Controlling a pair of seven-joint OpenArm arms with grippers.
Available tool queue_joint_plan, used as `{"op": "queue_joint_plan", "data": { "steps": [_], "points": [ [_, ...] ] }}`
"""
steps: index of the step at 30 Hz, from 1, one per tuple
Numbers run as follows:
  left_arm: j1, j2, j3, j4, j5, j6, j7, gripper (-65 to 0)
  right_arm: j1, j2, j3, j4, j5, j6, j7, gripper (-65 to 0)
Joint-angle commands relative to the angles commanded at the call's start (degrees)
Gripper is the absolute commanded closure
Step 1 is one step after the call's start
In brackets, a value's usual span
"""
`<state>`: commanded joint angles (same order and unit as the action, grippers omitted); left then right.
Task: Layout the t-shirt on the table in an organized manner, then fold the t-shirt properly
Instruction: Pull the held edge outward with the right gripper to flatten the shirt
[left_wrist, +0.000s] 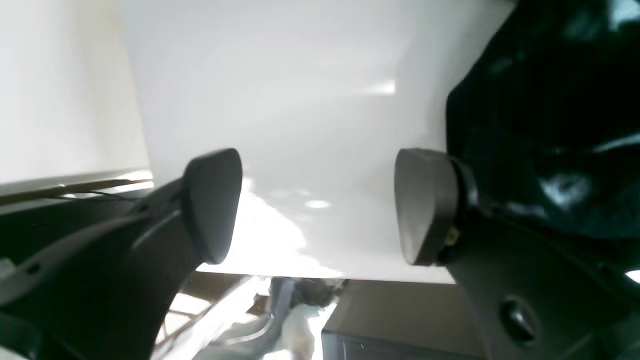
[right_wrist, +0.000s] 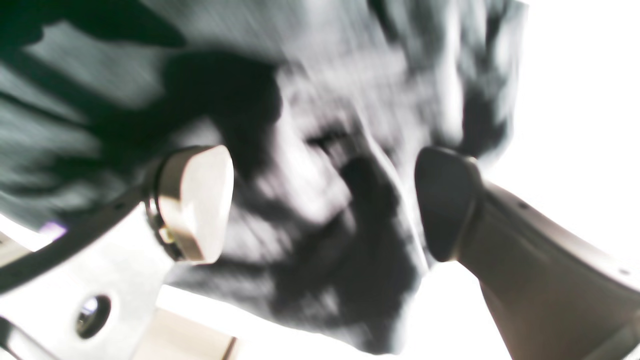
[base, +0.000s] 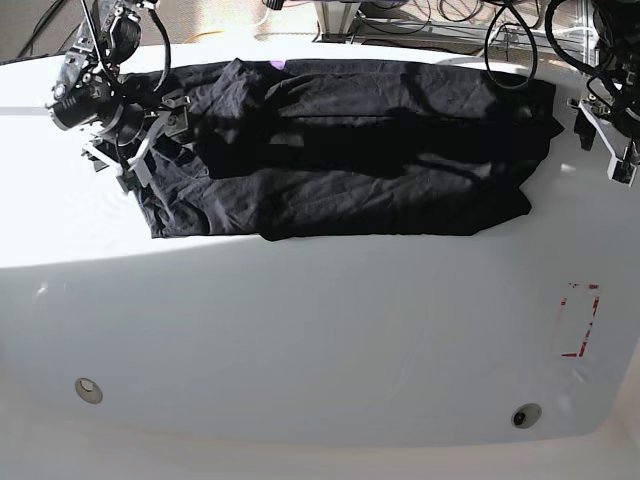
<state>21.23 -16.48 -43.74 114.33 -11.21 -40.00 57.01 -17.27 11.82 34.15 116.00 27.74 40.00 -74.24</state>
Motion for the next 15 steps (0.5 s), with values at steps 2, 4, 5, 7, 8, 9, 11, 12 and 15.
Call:
{"op": "queue_joint_plan", "data": {
  "steps": [2, 4, 5, 7, 8, 9, 11, 12, 15],
  "points": [
    [0.1, 0.1, 0.0, -0.3, 0.1, 0.0, -1.1, -44.6, -1.4, 0.2, 1.3, 0.0, -0.3, 0.00, 1.8, -55.5],
    [0.4, 0.9, 0.7, -0.9, 0.4, 0.0, -3.3, -44.6, -2.7, 0.9, 1.9, -0.5, -0.3, 0.00, 3.0, -55.5],
    [0.7, 1.3, 1.4, -1.1, 0.6, 0.0, -4.2, -44.6, -3.3, 1.4, 1.9, -1.0, 0.0, 0.00, 3.5, -55.5],
    [1.6, 1.8, 2.8, -1.1, 1.8, 0.0, -5.5, -44.4, -4.0, 1.8, 1.8, -1.8, 0.2, 0.00, 4.3, -55.5],
    [1.7, 1.8, 3.5, -1.0, 2.5, 0.0, -6.1, -44.4, -4.0, 1.8, 1.9, -2.0, 0.0, 0.00, 4.7, -55.5],
    [1.7, 1.9, 4.0, -1.0, 2.9, 0.0, -6.6, -44.4, -3.9, 1.7, 1.9, -2.1, -0.2, 0.00, 4.7, -55.5],
    [1.7, 3.6, 4.9, -1.0, 3.4, 0.0, -9.1, -42.9, -3.4, 1.9, 1.8, -2.2, -0.2, 0.00, 4.9, -55.5],
    [1.6, 4.0, 5.1, -1.0, 3.4, 0.0, -9.8, -42.2, -3.0, 1.9, 1.8, -2.2, -0.2, 0.00, 4.9, -55.5],
    [-0.6, 5.5, 5.8, -1.0, 3.9, 0.0, -12.7, -39.6, 0.1, 1.9, 1.7, -2.4, -0.3, 0.00, 4.9, -55.5]
  ]
}}
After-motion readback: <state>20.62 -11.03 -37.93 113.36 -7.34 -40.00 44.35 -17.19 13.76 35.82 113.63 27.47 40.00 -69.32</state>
